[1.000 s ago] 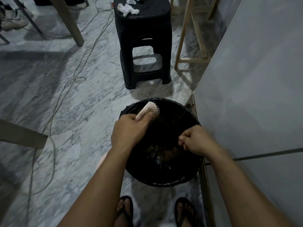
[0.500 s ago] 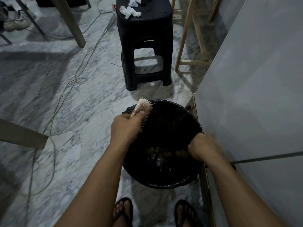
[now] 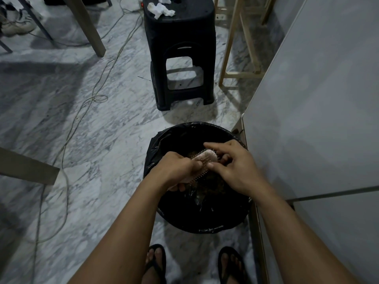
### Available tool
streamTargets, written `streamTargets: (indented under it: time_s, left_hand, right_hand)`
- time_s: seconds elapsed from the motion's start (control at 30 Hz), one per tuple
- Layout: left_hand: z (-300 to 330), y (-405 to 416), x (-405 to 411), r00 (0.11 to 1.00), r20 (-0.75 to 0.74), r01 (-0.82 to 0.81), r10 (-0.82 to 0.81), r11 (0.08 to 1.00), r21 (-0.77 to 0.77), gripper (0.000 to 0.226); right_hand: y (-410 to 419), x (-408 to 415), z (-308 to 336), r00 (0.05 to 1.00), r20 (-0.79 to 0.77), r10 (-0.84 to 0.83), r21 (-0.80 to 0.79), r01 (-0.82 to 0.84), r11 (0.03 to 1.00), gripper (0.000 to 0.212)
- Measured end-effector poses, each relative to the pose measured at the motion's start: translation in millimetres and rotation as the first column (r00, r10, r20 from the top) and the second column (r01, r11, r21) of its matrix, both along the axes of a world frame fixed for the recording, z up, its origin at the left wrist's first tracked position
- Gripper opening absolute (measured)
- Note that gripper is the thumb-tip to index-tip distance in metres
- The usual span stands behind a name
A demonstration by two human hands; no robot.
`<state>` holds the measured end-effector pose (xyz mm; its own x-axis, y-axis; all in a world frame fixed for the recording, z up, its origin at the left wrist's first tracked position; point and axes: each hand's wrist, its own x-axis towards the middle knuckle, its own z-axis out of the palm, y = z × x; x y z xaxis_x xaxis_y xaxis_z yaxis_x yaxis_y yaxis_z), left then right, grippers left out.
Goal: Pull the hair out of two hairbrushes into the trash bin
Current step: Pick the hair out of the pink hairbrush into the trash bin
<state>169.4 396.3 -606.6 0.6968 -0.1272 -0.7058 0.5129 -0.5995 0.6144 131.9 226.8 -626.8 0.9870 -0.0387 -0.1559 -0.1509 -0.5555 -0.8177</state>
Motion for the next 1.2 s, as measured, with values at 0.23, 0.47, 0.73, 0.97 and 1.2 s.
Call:
streamTargets:
  time_s: [0.23, 0.47, 0.73, 0.97, 1.2]
  left_hand:
    - [0, 2, -3, 0.992, -0.032, 0.122, -0.122, 0.993, -0.006, 0.043]
    - [-5, 11, 0, 0.994, 0.048, 0.098, -0.1, 0.994, 0.051, 0.047]
    - [-3, 5, 1, 0.99, 0.0, 0.143, -0.143, 0.988, 0.061, 0.027]
    - [-1, 6, -2, 0.972, -0.008, 0.234, -0.234, 0.972, -0.006, 0.03]
    - [2, 3, -3, 0.975, 0.031, 0.221, -0.221, 0.975, -0.019, 0.035]
  right_hand:
    - [-6, 3, -1, 0.988, 0.093, -0.124, -0.099, 0.134, 0.986, 0.007]
    - [-30, 7, 1, 0.865, 0.114, -0.488, -0.121, 0.5, 0.858, 0.007]
    - [-11, 1, 8, 0.994, -0.072, 0.083, 0.096, -0.076, 0.992, 0.047]
    - [2, 0, 1, 0.992, -0.02, 0.124, -0.054, -0.125, 0.991, 0.027]
    - [0, 1, -2, 0.992, 0.12, -0.023, -0.025, 0.026, 0.999, 0.011]
